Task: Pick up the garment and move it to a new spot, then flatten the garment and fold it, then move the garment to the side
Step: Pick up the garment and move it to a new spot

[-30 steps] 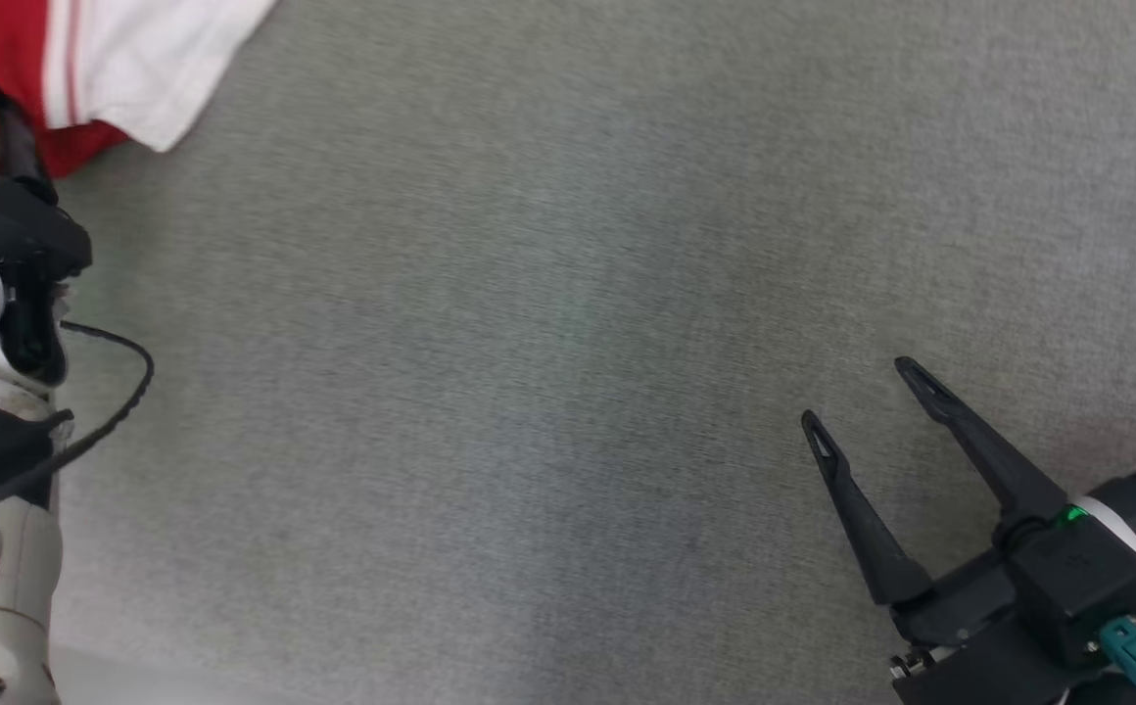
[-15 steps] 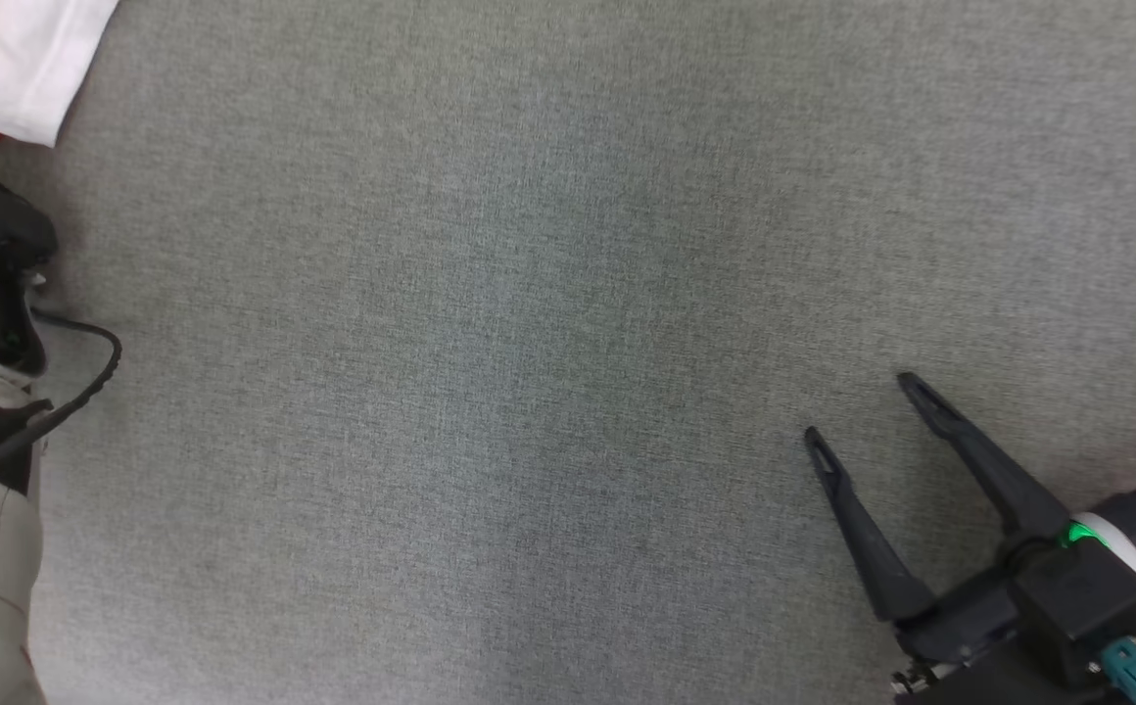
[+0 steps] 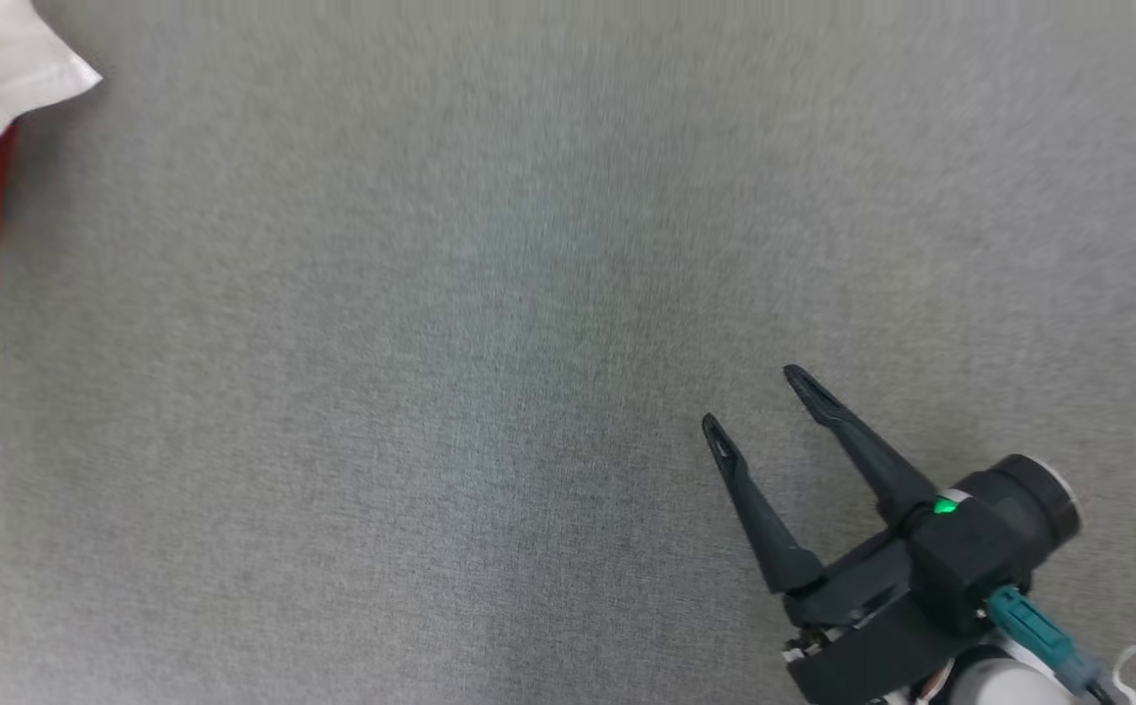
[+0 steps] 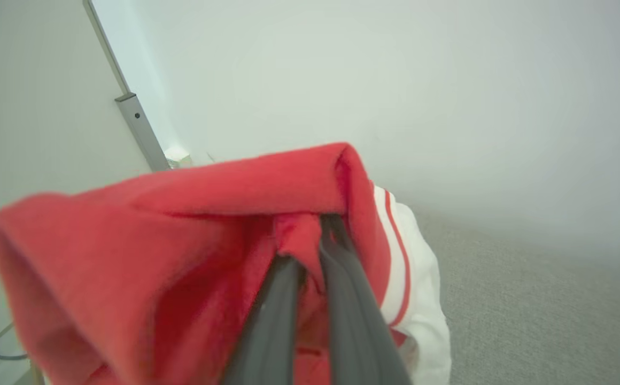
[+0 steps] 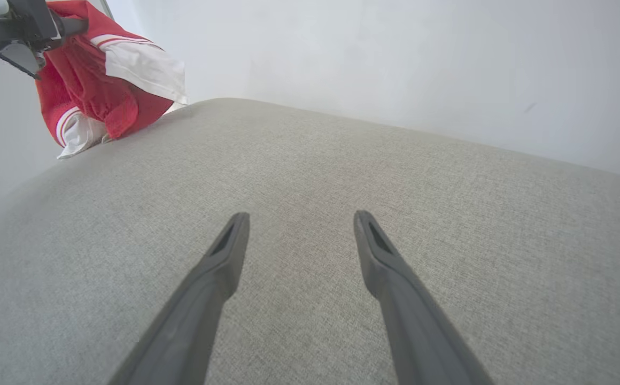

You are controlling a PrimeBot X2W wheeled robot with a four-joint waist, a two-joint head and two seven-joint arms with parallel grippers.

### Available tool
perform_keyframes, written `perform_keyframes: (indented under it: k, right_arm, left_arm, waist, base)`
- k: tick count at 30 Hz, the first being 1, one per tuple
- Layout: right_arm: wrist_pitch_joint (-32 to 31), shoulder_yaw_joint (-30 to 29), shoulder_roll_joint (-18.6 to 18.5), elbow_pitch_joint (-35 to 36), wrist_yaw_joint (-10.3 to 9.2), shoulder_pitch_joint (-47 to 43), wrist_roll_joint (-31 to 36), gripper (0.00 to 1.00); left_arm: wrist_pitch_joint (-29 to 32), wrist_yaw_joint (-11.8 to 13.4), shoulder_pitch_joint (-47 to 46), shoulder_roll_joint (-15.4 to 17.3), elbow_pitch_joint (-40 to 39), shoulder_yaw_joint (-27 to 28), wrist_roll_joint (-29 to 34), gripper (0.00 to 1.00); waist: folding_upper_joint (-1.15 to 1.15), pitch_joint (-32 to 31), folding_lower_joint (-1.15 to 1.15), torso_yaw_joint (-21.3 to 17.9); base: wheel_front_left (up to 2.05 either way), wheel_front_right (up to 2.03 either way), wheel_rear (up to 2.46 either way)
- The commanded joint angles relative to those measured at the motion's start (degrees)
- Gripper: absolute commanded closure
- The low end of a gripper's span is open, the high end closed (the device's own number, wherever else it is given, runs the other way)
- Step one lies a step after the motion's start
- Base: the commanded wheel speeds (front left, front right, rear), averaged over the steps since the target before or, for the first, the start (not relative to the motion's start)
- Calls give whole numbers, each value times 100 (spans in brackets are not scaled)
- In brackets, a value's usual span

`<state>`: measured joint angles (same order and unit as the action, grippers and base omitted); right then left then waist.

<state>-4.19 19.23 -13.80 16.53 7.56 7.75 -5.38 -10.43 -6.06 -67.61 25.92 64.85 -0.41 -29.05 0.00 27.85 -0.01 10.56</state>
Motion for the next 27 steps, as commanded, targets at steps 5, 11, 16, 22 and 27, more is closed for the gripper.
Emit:
perform_keyframes:
  k: [5,11,16,22,27]
  right_arm:
    - [543,127,423,-711,-13,159,-154,0]
    - [889,77,723,-1257,-13,94,-201,0]
    - [993,-153,842,-1407,-13,-62,-147,0]
    - [919,-224,880,-1349,-13,-145,-39,0]
    - [848,-176,866,-1262,-13,-86,-16,0]
  left_arm:
    - [458,-94,-164,287,-639,-332,172,100]
    - [1029,-152,35,140,-1644,-676,-42,100]
    - [1442,-136,488,-71,-3103,-1027,-133,100]
    - [1684,339,1421,-368,-4832,-1262,-37,100]
    - [1721,699,2202,-610,-5727,-1476,46,100]
  waist:
    - [0,-1350,1,-329]
    - [0,-2116,1,-583]
    - [0,-2420,1,-855]
    - [0,-2518,1,-1450]
    - [0,-2454,1,-2117]
  base:
    - [0,0,0]
    - [0,0,0]
    - [0,0,0]
    - [0,0,0]
    - [0,0,0]
